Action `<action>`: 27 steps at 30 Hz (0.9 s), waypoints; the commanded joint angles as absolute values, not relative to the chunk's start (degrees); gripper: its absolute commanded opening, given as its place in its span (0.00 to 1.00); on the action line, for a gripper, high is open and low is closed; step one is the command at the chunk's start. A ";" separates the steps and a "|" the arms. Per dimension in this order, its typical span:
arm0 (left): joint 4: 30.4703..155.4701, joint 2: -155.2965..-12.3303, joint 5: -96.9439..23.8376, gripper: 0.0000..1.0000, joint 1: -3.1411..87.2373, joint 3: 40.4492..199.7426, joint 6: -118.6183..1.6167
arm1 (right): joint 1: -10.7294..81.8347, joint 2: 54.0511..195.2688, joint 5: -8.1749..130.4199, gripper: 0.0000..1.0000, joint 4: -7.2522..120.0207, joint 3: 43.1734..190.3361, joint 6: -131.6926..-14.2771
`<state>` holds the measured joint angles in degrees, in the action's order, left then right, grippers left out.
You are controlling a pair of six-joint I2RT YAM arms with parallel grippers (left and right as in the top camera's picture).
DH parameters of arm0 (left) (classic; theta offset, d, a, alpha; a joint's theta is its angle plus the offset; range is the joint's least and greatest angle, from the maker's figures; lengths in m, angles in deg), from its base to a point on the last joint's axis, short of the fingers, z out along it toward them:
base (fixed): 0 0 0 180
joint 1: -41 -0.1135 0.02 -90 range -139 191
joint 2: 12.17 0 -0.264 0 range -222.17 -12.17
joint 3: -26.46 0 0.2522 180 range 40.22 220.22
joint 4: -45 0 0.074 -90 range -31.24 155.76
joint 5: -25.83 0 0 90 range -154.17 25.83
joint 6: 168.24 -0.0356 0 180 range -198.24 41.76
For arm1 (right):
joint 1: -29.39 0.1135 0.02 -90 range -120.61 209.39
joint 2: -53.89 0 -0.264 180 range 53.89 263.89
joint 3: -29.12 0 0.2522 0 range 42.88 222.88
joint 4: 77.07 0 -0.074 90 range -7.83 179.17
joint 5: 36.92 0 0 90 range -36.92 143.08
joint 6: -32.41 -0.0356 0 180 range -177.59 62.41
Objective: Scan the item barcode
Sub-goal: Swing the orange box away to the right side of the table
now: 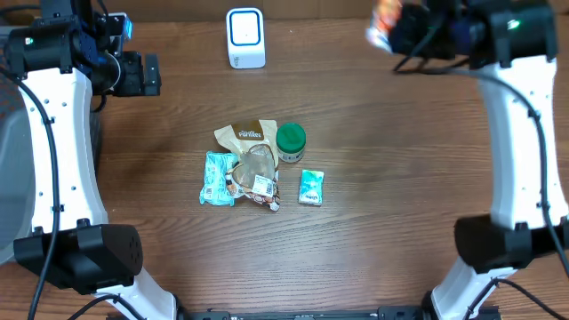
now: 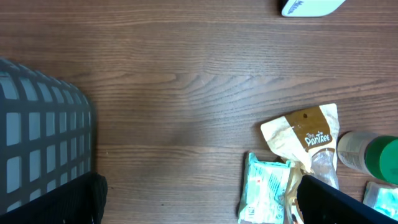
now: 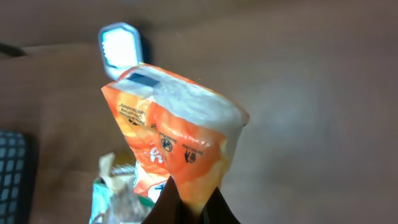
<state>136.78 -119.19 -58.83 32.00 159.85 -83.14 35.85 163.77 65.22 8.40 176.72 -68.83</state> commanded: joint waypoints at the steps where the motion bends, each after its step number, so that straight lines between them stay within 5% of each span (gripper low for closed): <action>1: 136.70 -119.67 -59.07 1.00 32.03 160.38 -84.28 | 30.65 165.50 71.12 0.04 7.20 170.53 -71.11; 12: 136.70 -119.67 -59.07 1.00 32.03 160.38 -84.28 | 20.37 165.50 70.75 0.04 24.83 137.64 -72.61; 22: 136.70 -119.67 -59.07 1.00 32.03 160.38 -84.28 | 15.52 165.52 70.77 0.04 37.05 124.50 -72.64; 25: 136.70 -119.67 -59.07 0.99 32.03 160.38 -84.28 | 15.48 165.57 70.71 0.28 38.21 123.32 -72.61; 27: 136.70 -119.67 -59.07 0.99 32.03 160.38 -84.26 | 15.48 165.57 70.71 0.54 38.21 123.32 -72.59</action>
<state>136.78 -119.19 -58.83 32.00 159.85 -83.14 15.32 166.02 70.27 37.64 123.72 -72.55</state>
